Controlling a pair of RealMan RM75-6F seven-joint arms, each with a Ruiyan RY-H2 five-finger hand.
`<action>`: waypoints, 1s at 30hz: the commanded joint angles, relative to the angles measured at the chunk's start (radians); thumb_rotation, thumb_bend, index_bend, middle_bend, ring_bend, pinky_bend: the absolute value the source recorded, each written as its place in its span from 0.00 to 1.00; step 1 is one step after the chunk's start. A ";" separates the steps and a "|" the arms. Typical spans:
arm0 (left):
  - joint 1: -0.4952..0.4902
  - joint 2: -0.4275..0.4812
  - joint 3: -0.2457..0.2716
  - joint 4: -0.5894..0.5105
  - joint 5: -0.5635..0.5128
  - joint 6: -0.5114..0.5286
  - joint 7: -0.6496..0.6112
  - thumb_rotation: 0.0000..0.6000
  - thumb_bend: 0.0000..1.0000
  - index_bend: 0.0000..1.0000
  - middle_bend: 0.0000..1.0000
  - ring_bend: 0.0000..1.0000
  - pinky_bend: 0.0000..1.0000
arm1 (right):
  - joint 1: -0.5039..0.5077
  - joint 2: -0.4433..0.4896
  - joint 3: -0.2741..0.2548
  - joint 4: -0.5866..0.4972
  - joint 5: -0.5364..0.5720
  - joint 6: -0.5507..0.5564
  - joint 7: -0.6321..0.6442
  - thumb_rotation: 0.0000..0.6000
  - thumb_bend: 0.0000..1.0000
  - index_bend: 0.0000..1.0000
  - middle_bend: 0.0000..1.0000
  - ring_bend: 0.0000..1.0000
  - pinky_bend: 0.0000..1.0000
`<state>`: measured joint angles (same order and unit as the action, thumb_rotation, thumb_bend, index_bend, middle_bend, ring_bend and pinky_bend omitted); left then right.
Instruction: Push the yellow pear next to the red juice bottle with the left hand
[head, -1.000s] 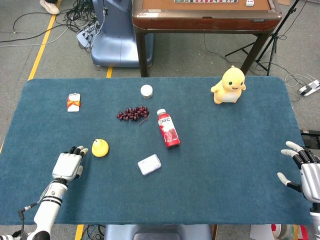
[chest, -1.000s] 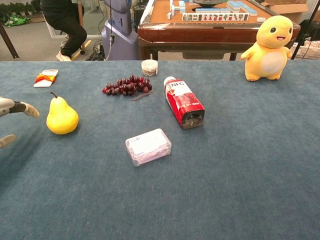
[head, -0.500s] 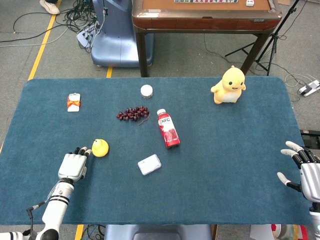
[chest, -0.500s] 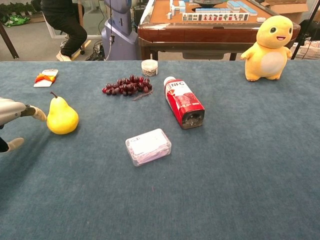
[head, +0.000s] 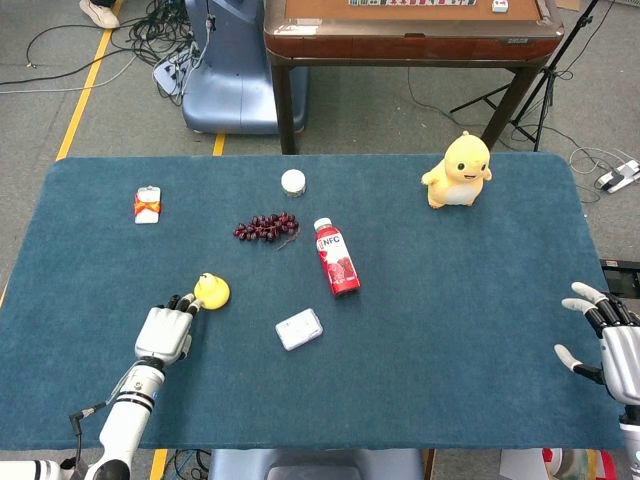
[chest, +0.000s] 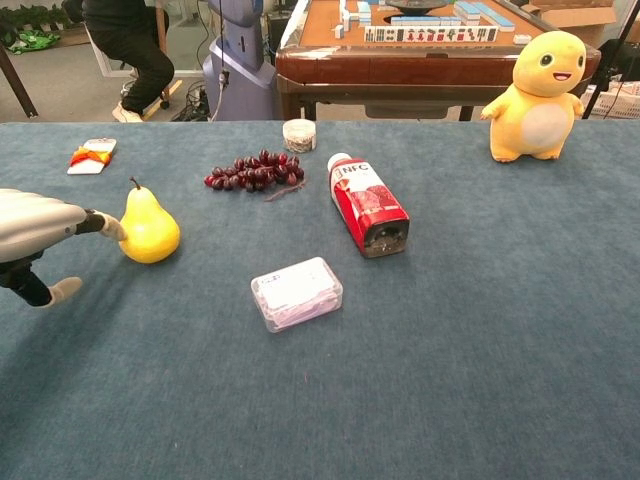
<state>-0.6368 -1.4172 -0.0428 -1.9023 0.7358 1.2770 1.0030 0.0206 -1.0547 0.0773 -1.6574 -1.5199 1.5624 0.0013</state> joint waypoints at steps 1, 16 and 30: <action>-0.008 -0.009 -0.003 -0.001 0.000 0.005 0.003 1.00 0.49 0.13 0.13 0.12 0.36 | 0.001 -0.001 0.000 0.000 0.001 -0.001 -0.001 1.00 0.13 0.34 0.23 0.18 0.45; -0.033 -0.061 0.008 0.019 0.037 0.001 -0.014 1.00 0.48 0.13 0.12 0.12 0.36 | 0.002 -0.001 0.001 0.000 0.004 -0.006 0.000 1.00 0.13 0.34 0.23 0.18 0.45; -0.021 -0.038 0.035 0.006 0.069 0.004 -0.056 1.00 0.48 0.15 0.12 0.12 0.35 | 0.003 -0.001 0.000 0.000 0.002 -0.007 0.000 1.00 0.13 0.34 0.23 0.18 0.45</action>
<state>-0.6585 -1.4585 -0.0094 -1.8974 0.8080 1.2790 0.9469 0.0234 -1.0558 0.0776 -1.6573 -1.5176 1.5555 0.0015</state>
